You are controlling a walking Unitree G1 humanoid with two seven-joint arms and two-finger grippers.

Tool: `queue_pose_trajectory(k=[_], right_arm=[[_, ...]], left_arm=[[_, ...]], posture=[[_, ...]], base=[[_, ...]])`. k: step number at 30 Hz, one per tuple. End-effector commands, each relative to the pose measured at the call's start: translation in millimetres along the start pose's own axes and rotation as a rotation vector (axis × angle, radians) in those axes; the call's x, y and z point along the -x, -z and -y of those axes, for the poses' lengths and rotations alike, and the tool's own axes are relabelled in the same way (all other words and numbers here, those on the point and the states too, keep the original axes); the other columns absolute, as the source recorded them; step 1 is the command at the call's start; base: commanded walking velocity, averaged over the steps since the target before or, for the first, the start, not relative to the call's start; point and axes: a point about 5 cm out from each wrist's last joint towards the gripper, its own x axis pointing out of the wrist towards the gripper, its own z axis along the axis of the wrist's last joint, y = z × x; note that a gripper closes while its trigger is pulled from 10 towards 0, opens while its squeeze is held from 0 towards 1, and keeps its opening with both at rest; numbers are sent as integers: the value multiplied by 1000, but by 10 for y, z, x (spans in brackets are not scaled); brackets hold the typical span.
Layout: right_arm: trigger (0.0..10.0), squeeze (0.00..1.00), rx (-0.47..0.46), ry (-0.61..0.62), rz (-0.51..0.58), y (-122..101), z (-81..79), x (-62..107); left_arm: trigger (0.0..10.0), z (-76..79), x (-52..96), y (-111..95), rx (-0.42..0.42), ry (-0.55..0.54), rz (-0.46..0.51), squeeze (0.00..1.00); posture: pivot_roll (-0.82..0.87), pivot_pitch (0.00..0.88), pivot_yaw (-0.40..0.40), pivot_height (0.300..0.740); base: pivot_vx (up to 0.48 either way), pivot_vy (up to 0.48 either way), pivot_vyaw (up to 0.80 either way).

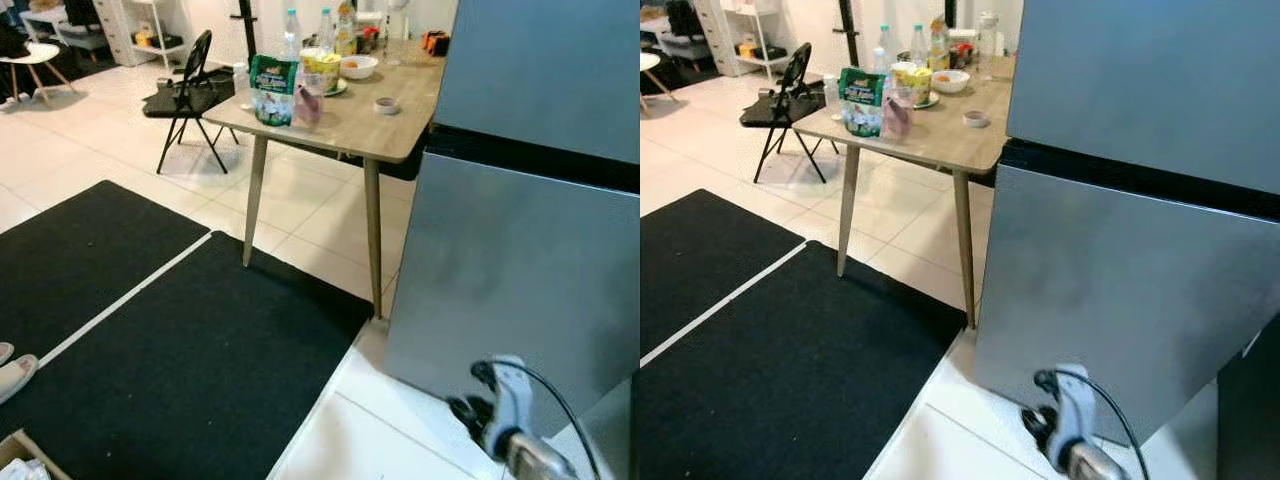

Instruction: Restocking fridge

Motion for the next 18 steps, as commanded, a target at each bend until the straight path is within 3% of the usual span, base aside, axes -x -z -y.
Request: queue_pose_trajectory(k=[1,13,18], right_arm=[[10000,0,-8,59,-108,284,46,91],[10000,0,-17,153,-305,889,107,381],[10000,0,-9,167,-352,1008,109,449]], left_arm=[[10000,-77,34,94,-30,-14,-50,0],[10000,-135,25,-25,-58,-15,-29,0],[10000,-129,25,-16,-54,-11,-32,0]], posture=[[-63,93,17,740],[-35,111,43,740],[-33,115,50,740]], base=[[0,0,0],[0,0,0],[0,0,0]])
